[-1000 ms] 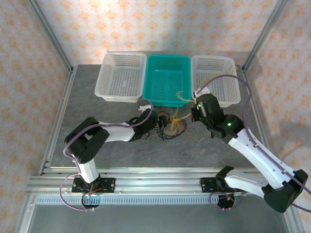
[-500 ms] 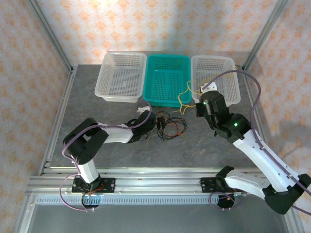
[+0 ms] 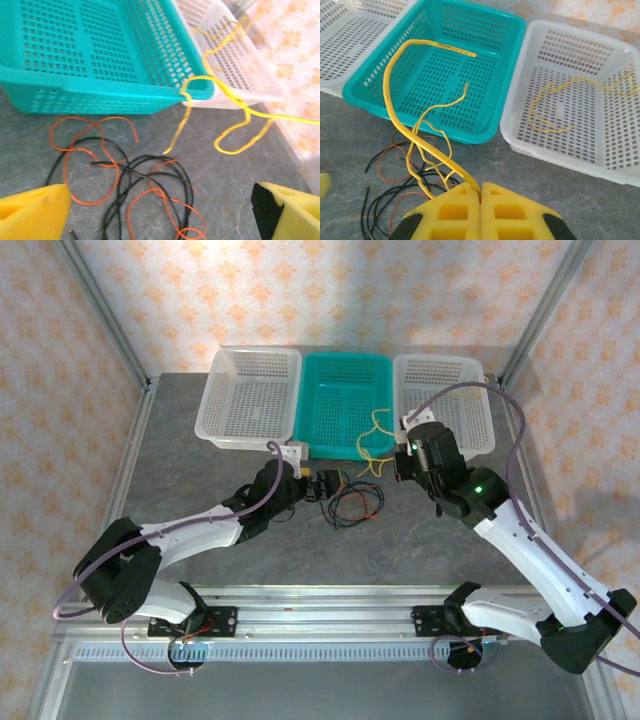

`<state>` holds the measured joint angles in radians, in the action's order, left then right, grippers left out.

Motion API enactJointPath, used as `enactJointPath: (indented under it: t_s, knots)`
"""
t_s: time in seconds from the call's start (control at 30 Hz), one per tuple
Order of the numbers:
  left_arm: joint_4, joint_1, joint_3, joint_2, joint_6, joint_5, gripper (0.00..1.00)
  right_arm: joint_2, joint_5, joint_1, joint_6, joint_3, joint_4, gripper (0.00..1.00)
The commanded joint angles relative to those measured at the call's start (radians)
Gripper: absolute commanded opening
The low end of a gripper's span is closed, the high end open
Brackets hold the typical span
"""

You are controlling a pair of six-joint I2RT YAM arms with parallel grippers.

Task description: Untangle the cables

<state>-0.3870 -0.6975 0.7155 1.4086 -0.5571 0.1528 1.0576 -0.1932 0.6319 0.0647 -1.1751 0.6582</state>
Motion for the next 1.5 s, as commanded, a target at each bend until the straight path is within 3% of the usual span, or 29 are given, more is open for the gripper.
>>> enactJointPath:
  t_s: [0.0, 0.2, 0.57, 0.67, 0.83, 1.07, 1.47]
  knots:
    - [-0.045, 0.004, 0.054, 0.026, 0.076, 0.112, 0.93, 0.004, 0.038, -0.003, -0.026, -0.042, -0.009, 0.00]
    - [-0.081, 0.003, 0.052, 0.066, 0.090, 0.133, 0.93, 0.055, 0.113, -0.005, -0.141, -0.098, 0.027, 0.00]
    - [-0.026, 0.008, 0.030, 0.059, 0.143, -0.055, 0.88, 0.012, 0.159, -0.005, -0.091, -0.125, 0.046, 0.00]
    - [-0.007, 0.011, 0.044, 0.065, 0.174, -0.026, 0.89, 0.000, 0.146, -0.005, -0.036, -0.135, 0.069, 0.00]
    - [0.092, 0.023, 0.123, 0.098, 0.267, 0.132, 0.94, -0.017, 0.138, -0.005, 0.044, -0.160, 0.114, 0.00]
    - [0.174, 0.063, 0.123, 0.055, 0.348, 0.098, 0.94, -0.053, 0.189, -0.005, 0.116, -0.179, 0.164, 0.00]
    - [0.260, 0.085, 0.180, 0.051, 0.427, 0.191, 0.96, -0.072, 0.288, -0.005, 0.162, -0.205, 0.216, 0.00]
